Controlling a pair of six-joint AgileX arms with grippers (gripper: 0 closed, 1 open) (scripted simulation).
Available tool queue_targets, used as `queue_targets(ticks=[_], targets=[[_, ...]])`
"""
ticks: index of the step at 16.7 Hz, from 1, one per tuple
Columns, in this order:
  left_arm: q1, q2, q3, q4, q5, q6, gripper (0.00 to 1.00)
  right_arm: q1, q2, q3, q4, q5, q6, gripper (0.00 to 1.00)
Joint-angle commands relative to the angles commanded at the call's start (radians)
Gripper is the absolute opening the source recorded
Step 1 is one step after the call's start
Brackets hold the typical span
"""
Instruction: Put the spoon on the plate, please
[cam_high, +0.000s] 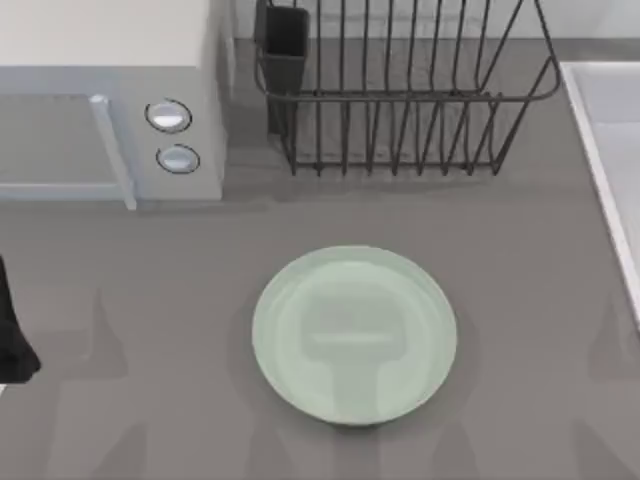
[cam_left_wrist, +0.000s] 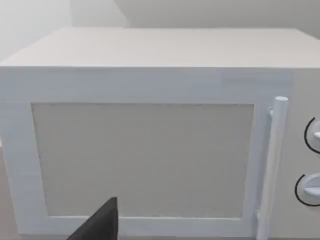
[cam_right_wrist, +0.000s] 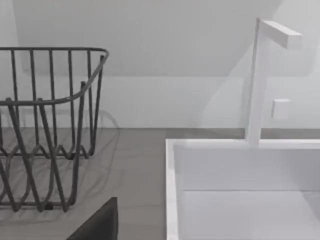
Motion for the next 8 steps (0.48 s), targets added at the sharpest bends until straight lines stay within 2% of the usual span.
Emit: queue_targets(ticks=[4, 8], targets=[[0.005, 0.034, 0.031, -0.032, 0.000, 0.012, 1.00, 0.000, 0.000, 0.000, 0.000, 0.000, 0.000, 1.00], [0.027, 0.227, 0.177, -0.197, 0.000, 0.070, 1.00, 0.000, 0.000, 0.000, 0.000, 0.000, 0.000, 1.00]])
